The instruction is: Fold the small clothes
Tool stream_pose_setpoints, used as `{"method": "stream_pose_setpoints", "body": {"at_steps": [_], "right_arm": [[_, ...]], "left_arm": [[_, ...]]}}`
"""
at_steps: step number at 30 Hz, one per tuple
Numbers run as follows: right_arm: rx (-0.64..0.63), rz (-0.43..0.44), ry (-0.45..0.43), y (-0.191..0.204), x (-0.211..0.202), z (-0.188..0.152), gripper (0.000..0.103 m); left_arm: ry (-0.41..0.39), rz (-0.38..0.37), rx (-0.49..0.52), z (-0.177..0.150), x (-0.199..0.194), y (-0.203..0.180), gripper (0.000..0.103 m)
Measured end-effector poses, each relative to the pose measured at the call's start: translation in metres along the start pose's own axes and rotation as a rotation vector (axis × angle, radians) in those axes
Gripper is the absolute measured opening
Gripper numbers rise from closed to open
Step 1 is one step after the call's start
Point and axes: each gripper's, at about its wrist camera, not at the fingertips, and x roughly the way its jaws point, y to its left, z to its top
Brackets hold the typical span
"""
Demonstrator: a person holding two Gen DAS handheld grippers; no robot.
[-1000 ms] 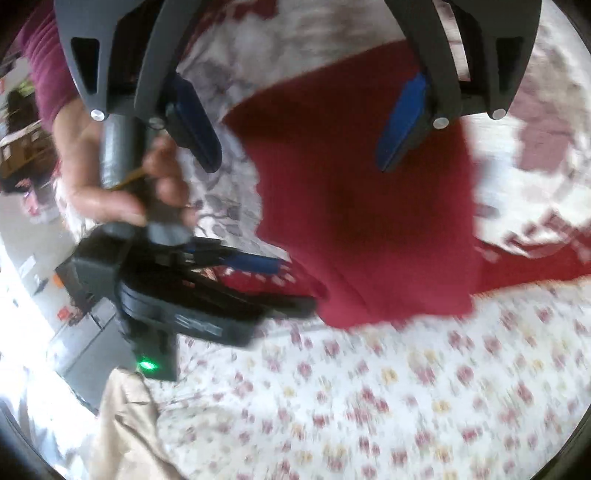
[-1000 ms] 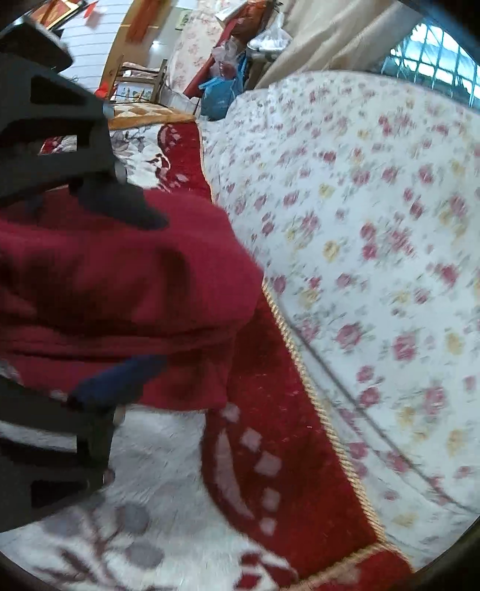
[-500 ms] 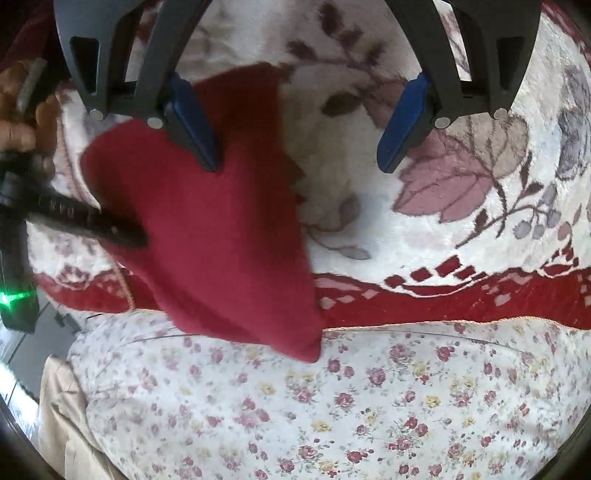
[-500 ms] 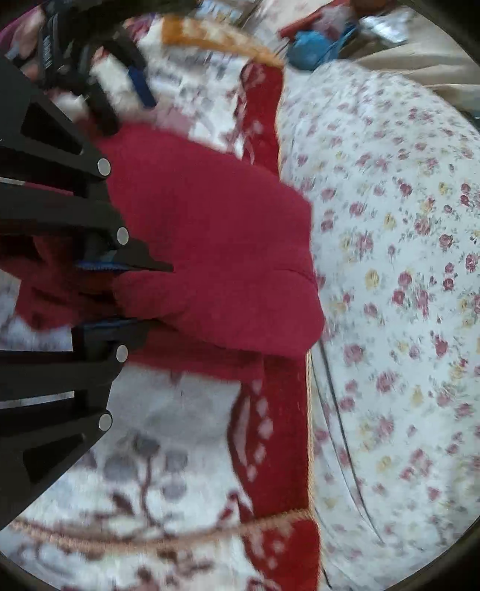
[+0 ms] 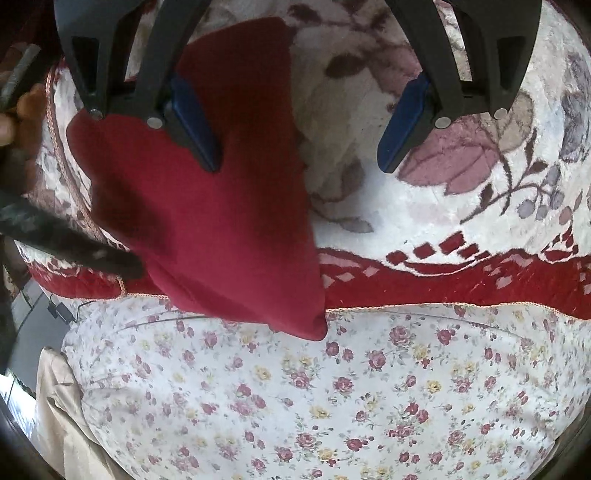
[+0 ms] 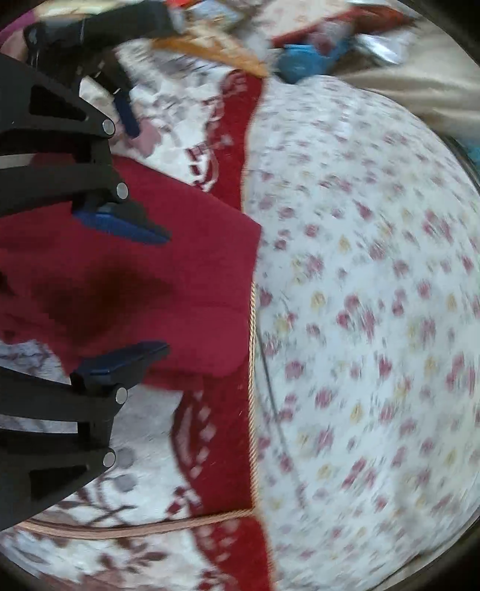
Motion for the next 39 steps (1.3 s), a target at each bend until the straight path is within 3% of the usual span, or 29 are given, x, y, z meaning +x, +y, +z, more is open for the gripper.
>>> {"method": "stream_pose_setpoints", "body": {"at_steps": [1,3,6,9,14,20,26,31,33,35,36,37,39], "right_arm": [[-0.012,-0.019,0.016,0.003,0.011,0.0,0.044],[0.014,-0.024,0.047,-0.005,0.031,0.001,0.04],[0.079,-0.061,0.061,-0.027,0.051,0.002,0.04],[0.17,-0.005,0.074,-0.049,0.066,-0.004,0.05],[0.142,-0.027,0.073,-0.044,0.06,-0.003,0.051],[0.136,0.005,0.042,-0.024,0.019,-0.01,0.053],[0.032,-0.093,0.102,-0.012,0.008,-0.028,0.053],[0.12,-0.04,0.137,-0.035,0.015,-0.043,0.054],[0.161,0.013,0.132,-0.043,0.012,-0.042,0.056],[0.214,0.065,0.093,-0.054,0.008,-0.042,0.072],[0.26,0.069,0.059,-0.062,0.006,-0.043,0.087],[0.301,0.071,0.028,-0.071,0.006,-0.044,0.094],[0.348,0.104,0.026,-0.083,0.014,-0.042,0.095]], "left_arm": [[-0.004,0.003,0.003,0.001,0.001,-0.001,0.089],[-0.01,0.007,0.013,0.002,0.004,-0.004,0.092],[-0.008,0.006,0.024,0.003,0.01,-0.007,0.094],[-0.013,0.004,0.025,0.005,0.017,-0.009,0.097],[-0.015,0.008,0.034,0.004,0.018,-0.01,0.098],[-0.011,0.01,0.03,0.002,0.017,-0.01,0.098],[-0.007,0.006,0.03,0.0,0.016,-0.009,0.098],[0.006,-0.027,0.023,0.0,0.018,-0.009,0.098],[0.014,-0.073,0.004,0.001,0.018,-0.007,0.098],[0.006,-0.127,-0.036,0.003,0.016,-0.002,0.098],[-0.002,-0.162,-0.066,0.004,0.015,0.002,0.098],[-0.003,-0.184,-0.083,0.006,0.016,0.004,0.098],[0.012,-0.231,-0.121,0.008,0.021,0.008,0.098]]}}
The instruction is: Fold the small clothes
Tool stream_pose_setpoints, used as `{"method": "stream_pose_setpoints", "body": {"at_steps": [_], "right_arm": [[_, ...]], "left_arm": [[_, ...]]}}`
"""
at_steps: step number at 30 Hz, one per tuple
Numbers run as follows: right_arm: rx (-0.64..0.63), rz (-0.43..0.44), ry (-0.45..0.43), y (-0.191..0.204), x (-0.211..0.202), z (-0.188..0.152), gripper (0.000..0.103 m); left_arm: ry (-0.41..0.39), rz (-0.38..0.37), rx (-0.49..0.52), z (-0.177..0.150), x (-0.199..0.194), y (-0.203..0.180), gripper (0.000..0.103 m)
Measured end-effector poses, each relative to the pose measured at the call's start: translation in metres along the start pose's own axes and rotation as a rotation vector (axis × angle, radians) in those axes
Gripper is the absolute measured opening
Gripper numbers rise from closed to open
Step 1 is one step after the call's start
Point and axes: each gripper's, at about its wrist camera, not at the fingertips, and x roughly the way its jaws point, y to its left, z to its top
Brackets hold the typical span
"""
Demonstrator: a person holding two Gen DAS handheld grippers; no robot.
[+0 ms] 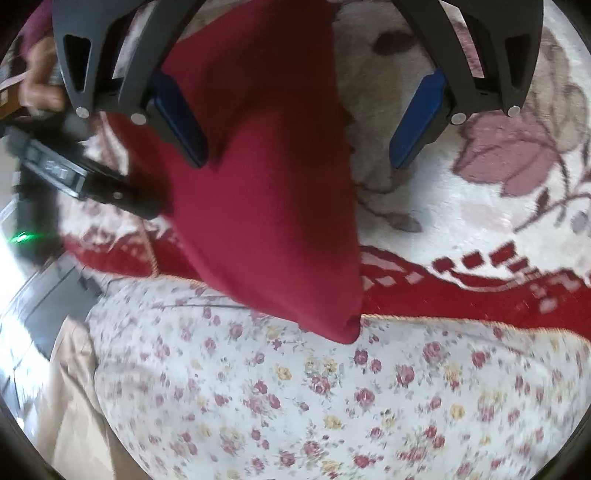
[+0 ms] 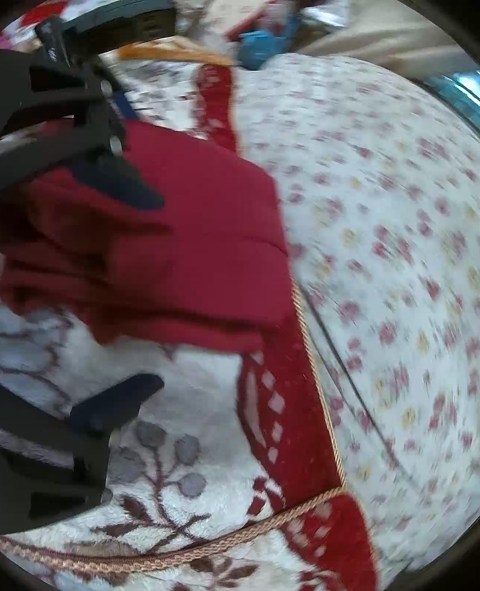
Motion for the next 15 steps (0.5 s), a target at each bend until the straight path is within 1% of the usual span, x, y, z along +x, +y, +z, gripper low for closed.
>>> {"method": "stream_pose_setpoints", "body": {"at_steps": [1,2,3,5,6,7,8,9,10,11,12,13,15], "right_arm": [[0.013,0.016,0.014,-0.003,0.005,0.001,0.095],[0.026,0.052,0.046,-0.007,0.017,0.003,0.095],[0.029,0.069,0.074,-0.009,0.026,0.004,0.095],[0.047,0.089,0.103,-0.012,0.043,0.004,0.097],[0.057,0.115,0.092,-0.013,0.047,0.003,0.1],[0.057,0.13,0.081,-0.011,0.05,0.004,0.1],[0.046,0.139,0.075,-0.008,0.052,0.004,0.1],[0.023,0.132,0.075,-0.004,0.053,0.003,0.097],[0.007,0.14,0.074,-0.001,0.052,0.002,0.082],[-0.002,0.168,0.078,0.003,0.05,0.002,0.075],[-0.012,0.159,0.067,0.007,0.047,0.002,0.069],[-0.028,0.15,0.062,0.01,0.046,0.001,0.06],[-0.047,0.133,0.047,0.017,0.041,0.0,0.053]], "left_arm": [[0.017,-0.028,-0.024,0.001,0.004,0.003,0.098],[0.031,-0.045,-0.04,0.002,0.007,0.005,0.098],[0.052,-0.065,-0.067,0.002,0.013,0.008,0.098],[0.071,-0.078,-0.09,0.002,0.019,0.012,0.098],[0.081,-0.09,-0.101,0.001,0.024,0.013,0.098],[0.082,-0.1,-0.106,0.001,0.025,0.014,0.098],[0.078,-0.108,-0.106,0.001,0.027,0.013,0.098],[0.073,-0.11,-0.101,0.001,0.028,0.012,0.098],[0.069,-0.112,-0.092,0.0,0.028,0.011,0.098],[0.063,-0.118,-0.081,0.0,0.027,0.01,0.095],[0.052,-0.14,-0.061,-0.001,0.026,0.007,0.079],[0.049,-0.135,-0.045,-0.001,0.024,0.004,0.078],[0.037,-0.114,-0.019,-0.001,0.019,-0.001,0.07]]}}
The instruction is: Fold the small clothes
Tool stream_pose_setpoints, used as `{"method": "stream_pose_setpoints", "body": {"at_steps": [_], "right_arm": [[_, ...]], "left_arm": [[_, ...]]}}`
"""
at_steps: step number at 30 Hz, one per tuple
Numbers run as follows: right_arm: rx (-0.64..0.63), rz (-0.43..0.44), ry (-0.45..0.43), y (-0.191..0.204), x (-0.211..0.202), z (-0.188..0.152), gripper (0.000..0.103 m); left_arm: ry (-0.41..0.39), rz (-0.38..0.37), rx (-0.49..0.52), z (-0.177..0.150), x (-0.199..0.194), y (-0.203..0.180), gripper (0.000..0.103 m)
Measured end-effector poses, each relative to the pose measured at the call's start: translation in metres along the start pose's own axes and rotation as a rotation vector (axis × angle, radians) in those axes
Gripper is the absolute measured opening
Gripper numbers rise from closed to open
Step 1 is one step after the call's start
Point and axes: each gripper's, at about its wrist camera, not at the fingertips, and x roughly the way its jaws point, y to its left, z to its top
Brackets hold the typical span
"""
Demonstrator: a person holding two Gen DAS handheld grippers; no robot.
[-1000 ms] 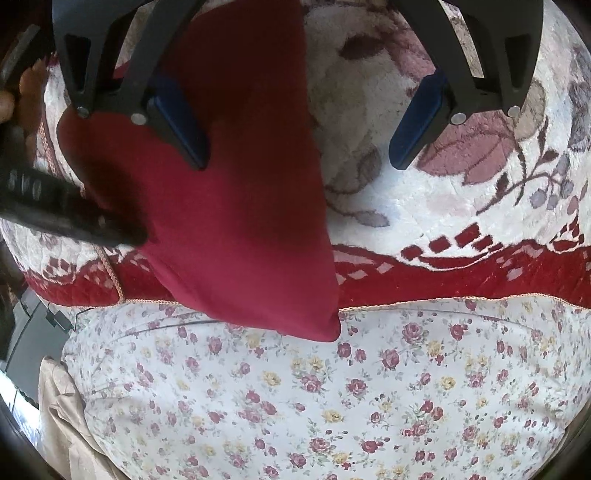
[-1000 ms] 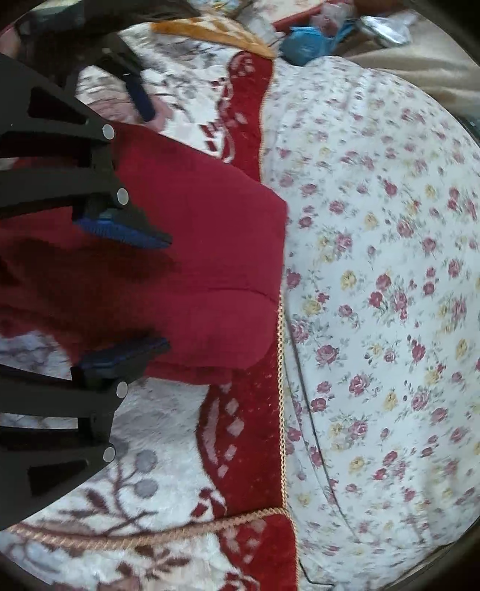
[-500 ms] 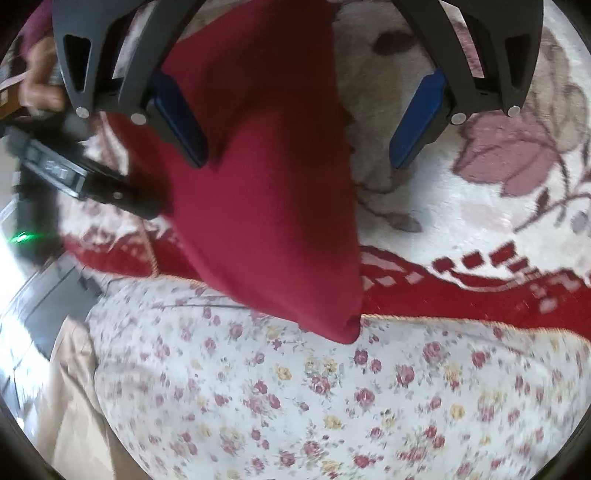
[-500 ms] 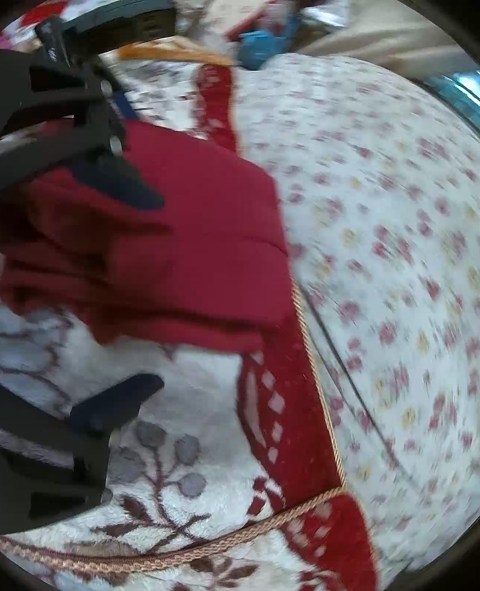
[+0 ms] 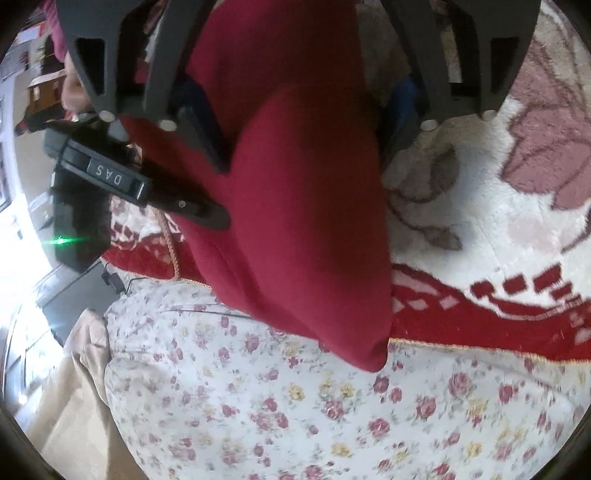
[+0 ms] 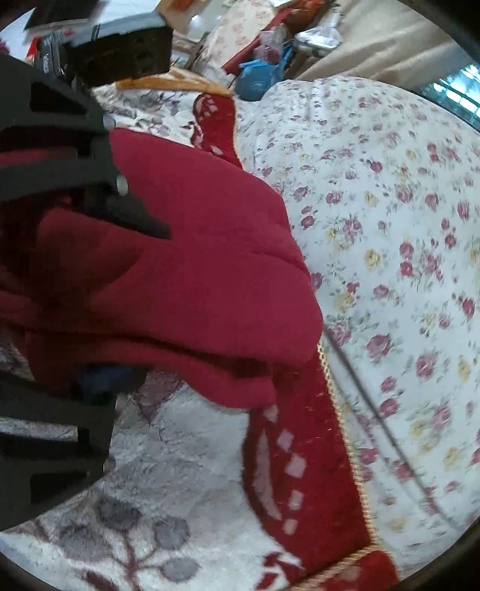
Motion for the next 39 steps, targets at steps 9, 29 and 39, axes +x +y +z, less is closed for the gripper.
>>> {"method": "stream_pose_setpoints", "body": {"at_steps": [9,29,39], "right_arm": [[-0.001,0.125,0.053,0.038,-0.032,-0.028,0.046],[-0.426,0.0,-0.003,0.153,-0.102,-0.129,0.056],[-0.489,-0.198,0.076,0.129,-0.054,-0.162,0.046]], "left_arm": [[0.025,0.019,0.007,-0.018,-0.069,0.0,0.058],[-0.111,0.308,0.037,-0.058,-0.14,0.007,0.086],[-0.102,0.382,0.088,-0.06,-0.097,0.017,0.086]]}}
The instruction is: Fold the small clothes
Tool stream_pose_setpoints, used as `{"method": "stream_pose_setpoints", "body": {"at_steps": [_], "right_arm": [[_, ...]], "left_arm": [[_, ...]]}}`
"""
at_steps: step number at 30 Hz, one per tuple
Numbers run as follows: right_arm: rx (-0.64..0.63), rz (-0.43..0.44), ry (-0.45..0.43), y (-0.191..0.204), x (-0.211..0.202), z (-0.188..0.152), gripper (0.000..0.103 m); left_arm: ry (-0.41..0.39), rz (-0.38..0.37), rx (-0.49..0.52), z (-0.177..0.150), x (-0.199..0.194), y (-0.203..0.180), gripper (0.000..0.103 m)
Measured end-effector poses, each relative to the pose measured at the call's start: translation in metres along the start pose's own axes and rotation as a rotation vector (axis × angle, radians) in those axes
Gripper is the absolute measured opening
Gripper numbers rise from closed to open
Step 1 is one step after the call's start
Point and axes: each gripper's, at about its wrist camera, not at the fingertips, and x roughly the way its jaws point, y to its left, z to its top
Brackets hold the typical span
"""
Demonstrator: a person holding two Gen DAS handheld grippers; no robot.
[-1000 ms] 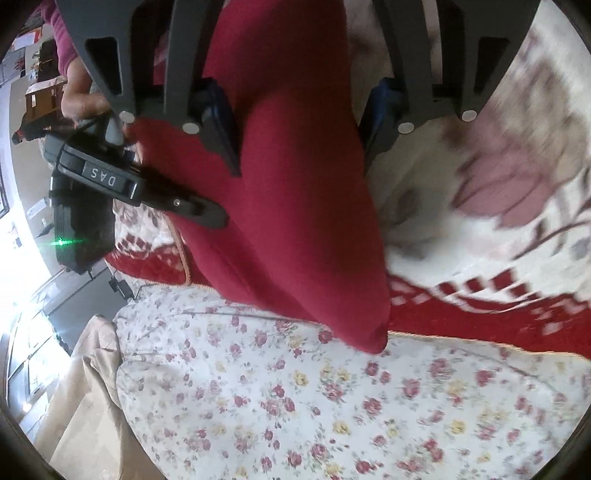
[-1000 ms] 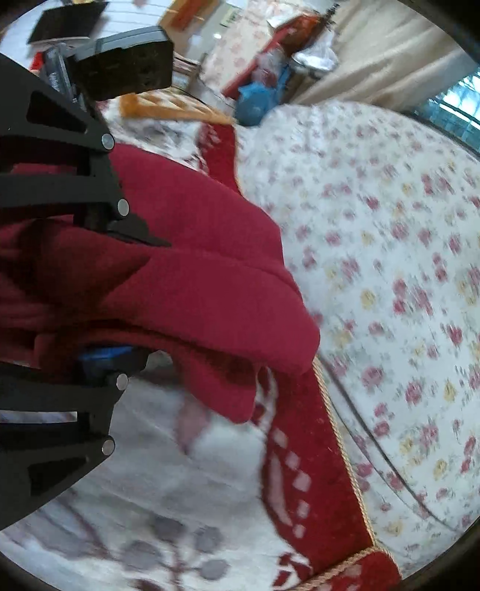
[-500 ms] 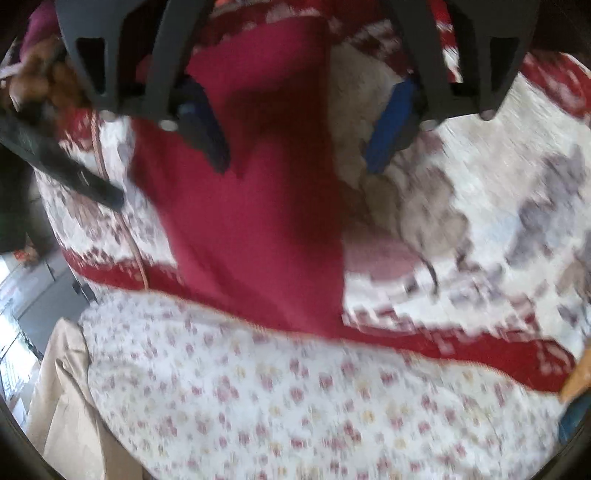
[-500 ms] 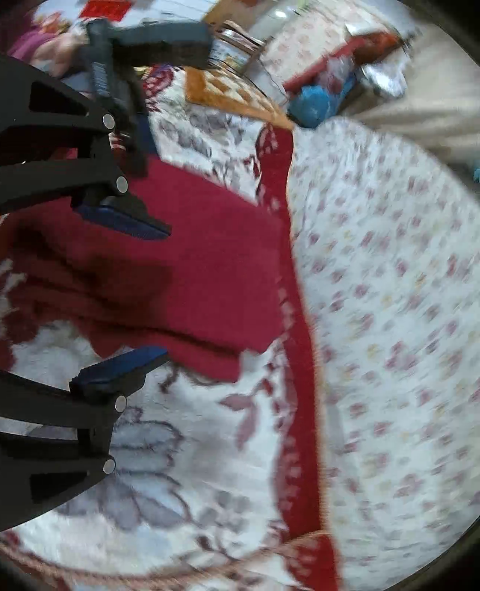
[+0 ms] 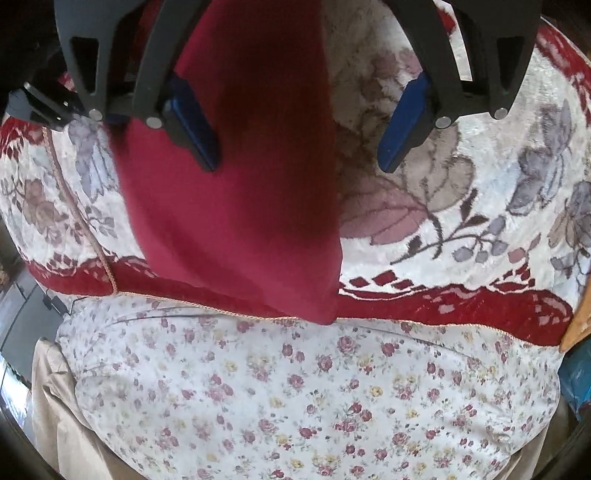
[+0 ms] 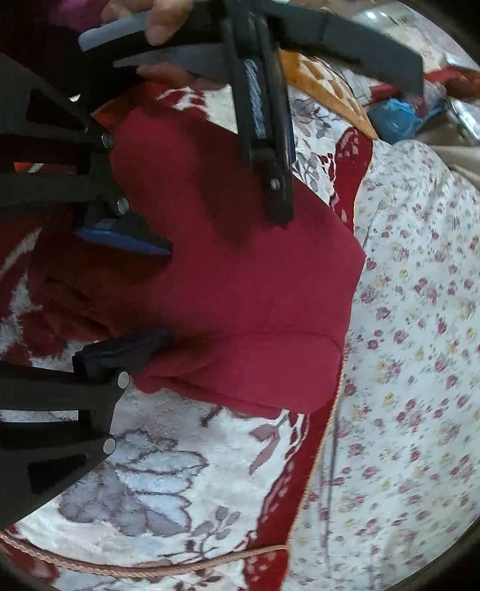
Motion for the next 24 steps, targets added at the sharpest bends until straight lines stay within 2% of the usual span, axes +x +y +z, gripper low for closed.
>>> {"method": "stream_pose_setpoints", "body": {"at_steps": [3,7,10,15,18,24], "right_arm": [[0.017,0.015,-0.01,-0.002,-0.006,0.005,0.048],[0.061,0.044,-0.077,-0.001,-0.026,0.016,0.064],[0.1,-0.007,-0.133,-0.004,-0.036,0.024,0.075],[0.2,-0.114,-0.168,-0.019,-0.034,0.038,0.081],[0.209,-0.194,-0.185,-0.022,-0.026,0.043,0.082],[0.236,-0.2,-0.174,-0.027,-0.009,0.042,0.086]], "left_arm": [[-0.019,-0.002,-0.015,0.001,0.0,0.002,0.086],[-0.069,0.034,0.016,0.002,-0.007,-0.002,0.086],[-0.072,0.037,0.026,0.003,-0.012,-0.003,0.086],[-0.116,0.089,0.084,0.002,-0.024,-0.009,0.086],[-0.126,0.098,0.094,0.001,-0.026,-0.008,0.087],[-0.115,0.128,0.101,0.001,-0.022,-0.007,0.088]]}}
